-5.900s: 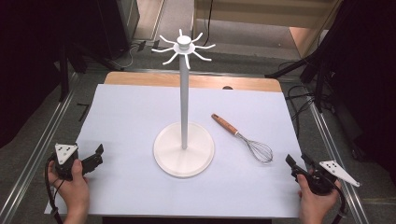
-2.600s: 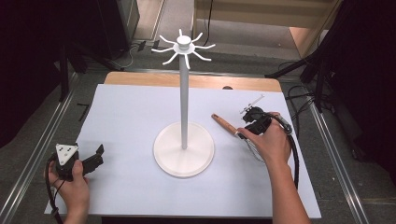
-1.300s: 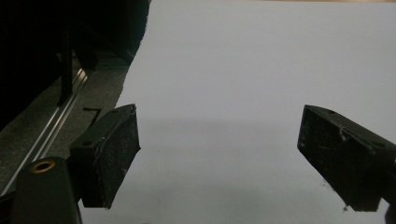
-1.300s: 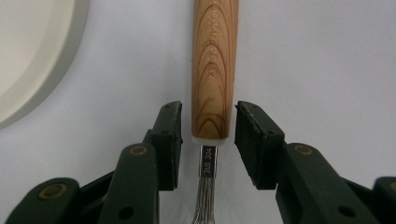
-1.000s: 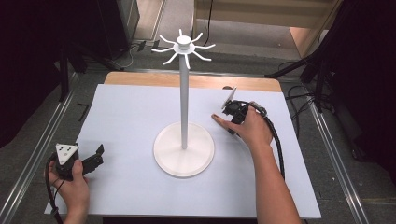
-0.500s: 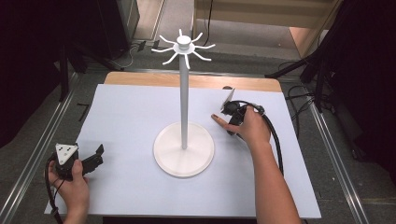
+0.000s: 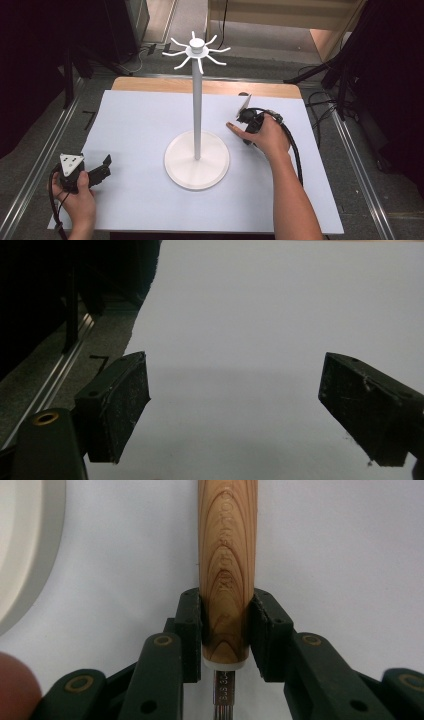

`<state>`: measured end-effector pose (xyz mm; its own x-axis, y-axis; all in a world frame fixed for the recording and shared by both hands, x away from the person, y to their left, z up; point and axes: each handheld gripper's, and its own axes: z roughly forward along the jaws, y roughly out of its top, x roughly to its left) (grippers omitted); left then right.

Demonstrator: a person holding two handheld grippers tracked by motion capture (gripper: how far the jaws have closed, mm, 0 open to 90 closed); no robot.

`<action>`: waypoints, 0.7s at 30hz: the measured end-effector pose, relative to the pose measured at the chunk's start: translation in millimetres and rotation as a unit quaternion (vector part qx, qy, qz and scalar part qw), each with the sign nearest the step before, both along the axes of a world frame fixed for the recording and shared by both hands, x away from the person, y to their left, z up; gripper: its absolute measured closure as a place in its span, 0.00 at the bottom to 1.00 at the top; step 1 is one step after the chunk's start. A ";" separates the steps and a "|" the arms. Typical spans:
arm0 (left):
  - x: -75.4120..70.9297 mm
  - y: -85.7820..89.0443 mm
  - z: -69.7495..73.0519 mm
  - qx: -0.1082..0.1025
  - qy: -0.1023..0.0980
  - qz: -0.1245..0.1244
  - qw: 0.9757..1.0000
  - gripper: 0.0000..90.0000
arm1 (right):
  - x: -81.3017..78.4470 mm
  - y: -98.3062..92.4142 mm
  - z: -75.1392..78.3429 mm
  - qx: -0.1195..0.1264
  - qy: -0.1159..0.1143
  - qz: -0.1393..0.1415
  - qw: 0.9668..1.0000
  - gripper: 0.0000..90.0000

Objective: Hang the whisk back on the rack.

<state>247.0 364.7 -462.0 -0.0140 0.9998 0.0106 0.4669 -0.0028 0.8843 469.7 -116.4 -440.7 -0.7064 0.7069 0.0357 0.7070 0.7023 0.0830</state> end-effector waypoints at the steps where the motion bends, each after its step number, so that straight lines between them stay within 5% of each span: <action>1: 0.0 0.0 0.0 0.000 0.000 0.000 1.000 0.15 | 0.0 0.0 0.0 0.000 0.000 0.000 1.000 0.78; 13: -0.2 0.7 0.1 -0.003 0.000 0.001 1.000 0.15 | -22.6 -20.7 9.5 0.063 -0.064 -0.012 0.996 0.78; 18: -0.2 1.1 0.2 -0.006 0.000 0.001 1.000 0.15 | -38.1 -35.5 26.5 0.104 -0.112 -0.015 0.988 0.78; 21: -0.2 1.1 0.3 -0.006 0.001 0.002 1.000 0.15 | -48.9 -44.7 37.2 0.143 -0.142 -0.021 0.979 0.78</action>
